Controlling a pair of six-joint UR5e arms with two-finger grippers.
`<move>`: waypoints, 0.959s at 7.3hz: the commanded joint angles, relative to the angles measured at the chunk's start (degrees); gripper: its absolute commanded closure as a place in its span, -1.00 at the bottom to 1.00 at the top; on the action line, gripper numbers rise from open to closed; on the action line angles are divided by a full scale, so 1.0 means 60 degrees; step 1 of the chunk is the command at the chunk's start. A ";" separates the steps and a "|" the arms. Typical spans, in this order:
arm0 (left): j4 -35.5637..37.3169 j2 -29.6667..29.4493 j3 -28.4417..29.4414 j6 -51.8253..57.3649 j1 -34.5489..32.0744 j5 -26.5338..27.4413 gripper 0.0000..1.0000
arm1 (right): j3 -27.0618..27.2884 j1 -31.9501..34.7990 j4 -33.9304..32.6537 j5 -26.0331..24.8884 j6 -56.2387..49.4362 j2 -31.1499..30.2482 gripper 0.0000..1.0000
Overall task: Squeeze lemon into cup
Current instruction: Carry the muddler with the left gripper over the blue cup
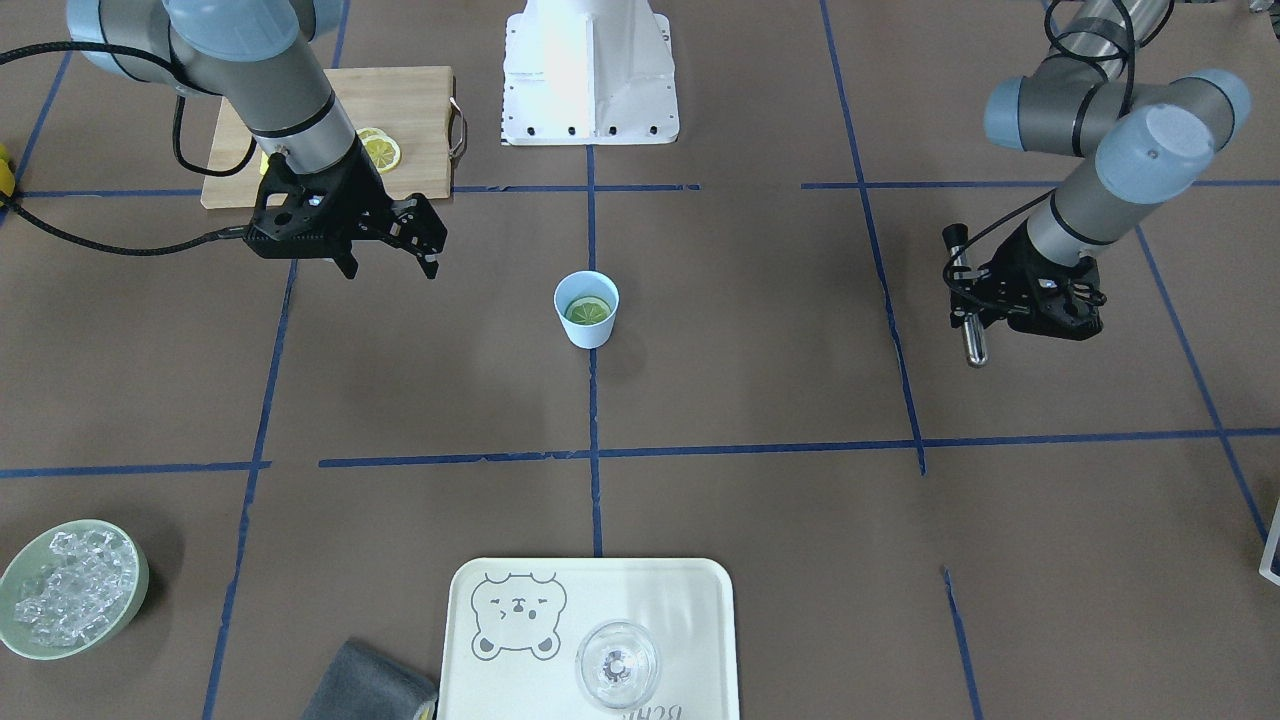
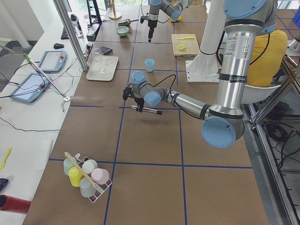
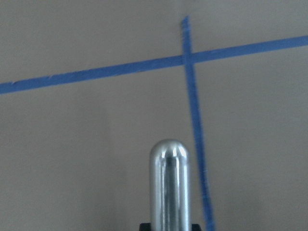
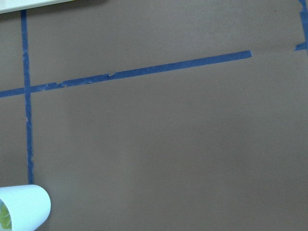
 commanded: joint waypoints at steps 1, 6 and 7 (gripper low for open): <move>0.0132 -0.1616 -0.0856 -0.0013 0.0946 0.1446 1.00 | 0.0043 0.0021 -0.0003 -0.0026 -0.0005 -0.0235 -0.99; -0.3584 -0.2985 -0.0583 0.0175 0.4161 0.8053 1.00 | 0.0146 0.0999 -0.0003 0.0046 -0.1492 -0.1185 -1.00; -0.4414 -0.3219 0.0145 0.0510 0.4608 0.9526 1.00 | 0.0146 0.1235 -0.0003 0.0163 -0.1818 -0.1376 -1.00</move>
